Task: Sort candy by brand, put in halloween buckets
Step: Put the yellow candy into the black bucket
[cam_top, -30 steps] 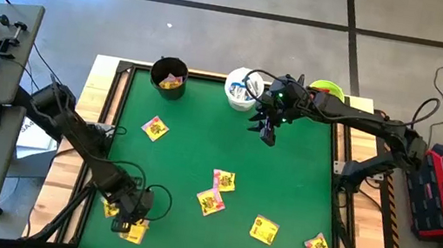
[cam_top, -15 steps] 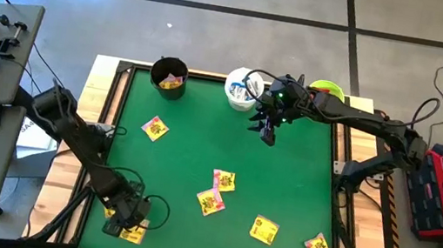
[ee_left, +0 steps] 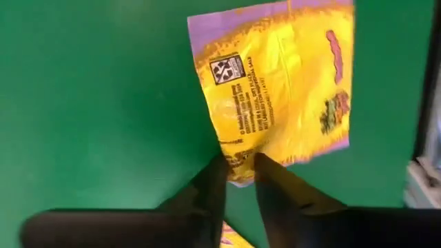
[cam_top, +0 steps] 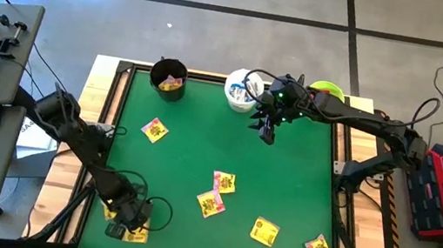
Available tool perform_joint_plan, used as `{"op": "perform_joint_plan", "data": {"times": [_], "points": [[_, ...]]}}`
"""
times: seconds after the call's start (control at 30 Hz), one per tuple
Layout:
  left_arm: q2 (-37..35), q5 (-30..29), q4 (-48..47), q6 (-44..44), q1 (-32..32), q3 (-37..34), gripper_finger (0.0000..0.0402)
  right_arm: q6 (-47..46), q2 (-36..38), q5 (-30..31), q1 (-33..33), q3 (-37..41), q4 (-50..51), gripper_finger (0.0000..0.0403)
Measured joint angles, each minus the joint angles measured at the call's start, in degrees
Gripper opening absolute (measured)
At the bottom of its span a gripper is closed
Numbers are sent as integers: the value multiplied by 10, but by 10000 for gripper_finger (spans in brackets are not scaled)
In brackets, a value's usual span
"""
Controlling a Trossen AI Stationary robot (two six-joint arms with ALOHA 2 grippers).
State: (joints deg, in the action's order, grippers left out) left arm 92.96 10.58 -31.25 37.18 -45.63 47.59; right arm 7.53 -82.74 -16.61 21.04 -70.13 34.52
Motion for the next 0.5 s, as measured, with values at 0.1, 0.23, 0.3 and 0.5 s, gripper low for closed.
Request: {"op": "perform_joint_plan", "data": {"times": [0.1,0.23,0.3,0.5], "points": [[0,26,1,19,8,0,22,0,0,0,0,0,0,154],[-1,44,9,35,14,3,6,1,0,0,0,0,0,154],[-1,44,9,37,17,11,5,3,0,0,0,0,0,154],[-30,41,5,66,41,31,1,6,0,0,0,0,0,154]]}}
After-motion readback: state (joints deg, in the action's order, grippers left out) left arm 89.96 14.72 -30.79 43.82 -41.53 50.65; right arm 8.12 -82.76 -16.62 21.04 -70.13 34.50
